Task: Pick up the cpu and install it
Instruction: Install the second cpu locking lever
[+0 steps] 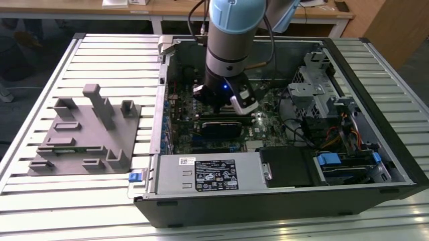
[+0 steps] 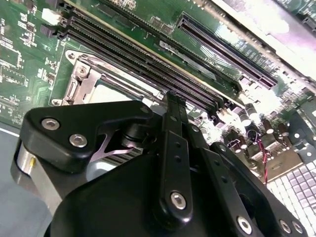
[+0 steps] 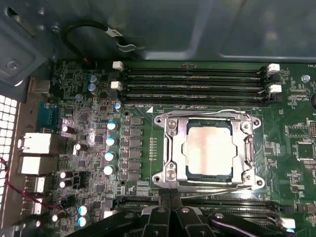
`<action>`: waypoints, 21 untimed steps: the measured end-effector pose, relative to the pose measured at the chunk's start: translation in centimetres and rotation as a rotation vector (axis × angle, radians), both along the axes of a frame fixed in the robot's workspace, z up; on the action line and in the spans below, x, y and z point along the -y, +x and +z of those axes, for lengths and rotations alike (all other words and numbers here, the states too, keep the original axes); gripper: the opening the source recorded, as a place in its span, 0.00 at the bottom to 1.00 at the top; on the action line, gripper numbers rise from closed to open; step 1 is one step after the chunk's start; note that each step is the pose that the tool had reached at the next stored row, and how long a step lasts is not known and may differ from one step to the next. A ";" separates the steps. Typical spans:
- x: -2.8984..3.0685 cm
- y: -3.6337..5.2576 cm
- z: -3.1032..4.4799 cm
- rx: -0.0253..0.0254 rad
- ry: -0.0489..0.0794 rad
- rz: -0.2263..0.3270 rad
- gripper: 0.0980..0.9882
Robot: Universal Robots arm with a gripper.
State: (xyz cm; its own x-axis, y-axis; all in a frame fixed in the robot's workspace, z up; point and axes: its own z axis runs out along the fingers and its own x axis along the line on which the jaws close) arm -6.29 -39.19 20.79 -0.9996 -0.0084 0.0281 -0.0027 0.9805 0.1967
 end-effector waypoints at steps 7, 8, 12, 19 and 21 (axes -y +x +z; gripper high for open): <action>0.33 -0.06 -0.69 0.0001 0.023 0.000 0.01; 0.42 -0.08 -0.74 0.0001 0.026 0.000 0.01; 0.65 -0.13 -0.92 0.0001 0.039 0.000 0.01; 0.76 -0.41 -1.26 0.0001 0.065 0.000 0.01; 0.76 -0.54 -1.31 0.0001 0.072 0.000 0.01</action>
